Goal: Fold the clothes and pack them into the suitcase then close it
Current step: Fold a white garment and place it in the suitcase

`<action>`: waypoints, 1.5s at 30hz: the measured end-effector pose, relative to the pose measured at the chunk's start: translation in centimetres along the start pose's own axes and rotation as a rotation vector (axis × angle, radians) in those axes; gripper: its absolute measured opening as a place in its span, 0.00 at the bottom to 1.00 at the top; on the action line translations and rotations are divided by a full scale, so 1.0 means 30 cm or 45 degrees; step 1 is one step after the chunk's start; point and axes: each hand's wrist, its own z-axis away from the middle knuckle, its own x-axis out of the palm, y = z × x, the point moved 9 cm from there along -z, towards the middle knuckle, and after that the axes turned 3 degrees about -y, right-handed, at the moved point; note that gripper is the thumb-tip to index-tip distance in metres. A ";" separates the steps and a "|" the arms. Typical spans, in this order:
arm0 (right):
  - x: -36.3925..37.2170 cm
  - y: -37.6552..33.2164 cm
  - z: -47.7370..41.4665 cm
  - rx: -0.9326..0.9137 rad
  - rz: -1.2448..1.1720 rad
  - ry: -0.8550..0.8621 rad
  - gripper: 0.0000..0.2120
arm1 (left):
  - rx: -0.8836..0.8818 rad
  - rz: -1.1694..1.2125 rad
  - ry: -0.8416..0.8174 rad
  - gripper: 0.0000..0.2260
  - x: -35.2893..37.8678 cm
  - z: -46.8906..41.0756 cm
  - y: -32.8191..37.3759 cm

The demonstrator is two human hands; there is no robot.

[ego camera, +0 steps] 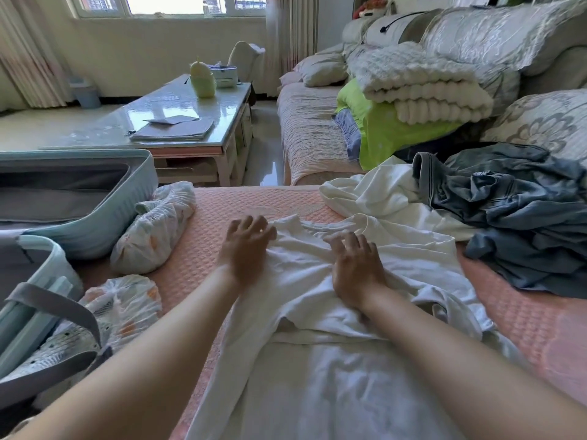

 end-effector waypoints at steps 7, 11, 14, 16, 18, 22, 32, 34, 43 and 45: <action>-0.029 -0.072 0.107 -0.148 -0.229 -0.243 0.23 | -0.062 0.255 -0.632 0.34 0.052 0.194 0.046; -0.017 -0.106 0.229 -0.270 -0.225 -0.525 0.41 | 0.223 0.304 -0.424 0.38 -0.097 0.291 0.158; -0.012 -0.093 0.302 -0.292 -0.145 -0.660 0.41 | 0.344 0.225 -0.269 0.21 -0.137 0.340 0.225; -0.022 -0.077 0.320 -0.252 -0.086 -0.715 0.43 | 0.269 0.291 -0.303 0.14 -0.139 0.347 0.210; -0.039 -0.065 0.324 -0.217 -0.028 -0.752 0.42 | 0.235 0.300 -0.284 0.14 -0.158 0.348 0.179; -0.114 -0.093 0.311 -0.247 -0.147 -0.661 0.35 | 0.162 -0.057 -0.341 0.12 -0.212 0.373 0.071; -0.195 -0.008 0.174 0.110 -0.357 -0.342 0.15 | -0.104 0.003 -0.470 0.13 -0.159 0.241 0.020; -0.164 0.022 0.138 0.134 -0.245 -0.392 0.17 | -0.105 0.193 -0.373 0.16 -0.120 0.165 0.019; -0.037 0.010 0.076 0.065 -0.632 -0.485 0.06 | 0.055 -0.268 -0.460 0.16 0.062 -0.033 -0.027; -0.047 0.025 0.060 0.096 -0.675 -0.414 0.09 | -0.113 -0.430 -0.443 0.16 0.032 -0.050 -0.109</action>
